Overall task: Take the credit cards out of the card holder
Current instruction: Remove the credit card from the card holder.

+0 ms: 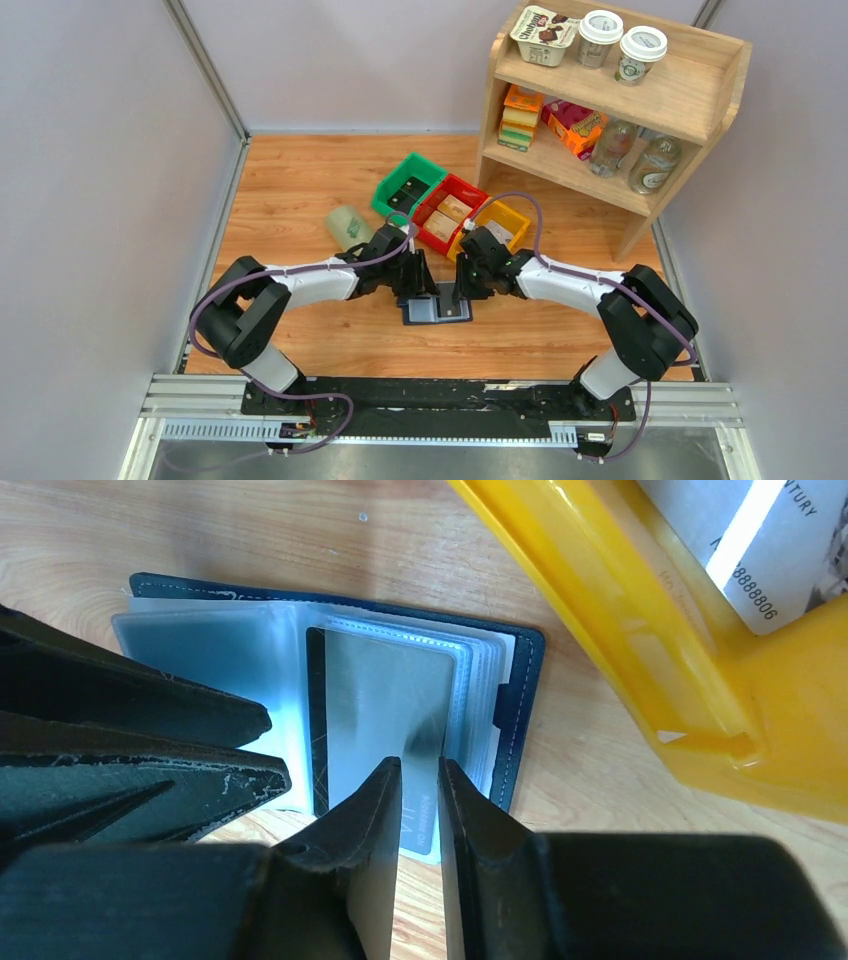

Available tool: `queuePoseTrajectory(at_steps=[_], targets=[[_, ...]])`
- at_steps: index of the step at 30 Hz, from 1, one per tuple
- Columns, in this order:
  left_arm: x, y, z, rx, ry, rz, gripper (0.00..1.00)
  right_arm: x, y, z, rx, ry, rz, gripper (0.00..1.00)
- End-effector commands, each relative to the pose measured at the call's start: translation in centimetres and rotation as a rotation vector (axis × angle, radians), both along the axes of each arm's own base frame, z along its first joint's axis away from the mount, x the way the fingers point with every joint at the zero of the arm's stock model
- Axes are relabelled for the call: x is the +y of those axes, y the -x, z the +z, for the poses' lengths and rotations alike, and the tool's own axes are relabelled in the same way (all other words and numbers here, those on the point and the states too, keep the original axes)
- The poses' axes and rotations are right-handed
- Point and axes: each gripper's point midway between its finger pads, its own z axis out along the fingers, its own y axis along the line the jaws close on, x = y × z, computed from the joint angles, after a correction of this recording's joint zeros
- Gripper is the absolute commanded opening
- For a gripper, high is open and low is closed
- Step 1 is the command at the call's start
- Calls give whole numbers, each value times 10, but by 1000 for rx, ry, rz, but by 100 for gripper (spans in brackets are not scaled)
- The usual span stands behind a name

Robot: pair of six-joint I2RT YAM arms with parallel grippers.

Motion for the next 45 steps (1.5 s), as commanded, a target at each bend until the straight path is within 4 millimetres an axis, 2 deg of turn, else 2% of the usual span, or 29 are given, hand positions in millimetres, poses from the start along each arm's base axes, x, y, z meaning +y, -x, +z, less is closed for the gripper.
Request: queuePoseTrajectory(at_steps=[1, 6, 11, 22, 29, 34, 37, 40, 42, 45], targets=[[-7, -2, 1, 0, 40, 0, 46, 3, -4, 4, -26, -28, -8, 23], [-8, 0, -10, 21, 43, 9, 51, -1, 1, -6, -7, -17, -11, 23], [-11, 3, -16, 50, 65, 13, 48, -1, 6, -14, 16, -27, -14, 23], [-16, -2, 19, -2, 196, 78, 21, -4, 10, -22, 32, -16, -19, 23], [-25, -5, 39, -34, 313, 88, 11, -4, 12, -26, 46, -23, -24, 23], [-25, -5, 48, -59, 348, 91, 12, -1, 16, -28, 65, -49, -25, 23], [-27, -5, 45, -53, 355, 82, 21, 2, 17, -29, 73, -63, -20, 23], [-31, -5, 42, -45, 362, 75, 24, 3, 18, -29, 76, -71, -18, 23], [-31, -5, 37, -38, 356, 73, 23, 3, 18, -31, 81, -69, -19, 23], [-29, -4, 36, -49, 344, 69, 12, 1, 20, -35, 88, -59, -21, 23]])
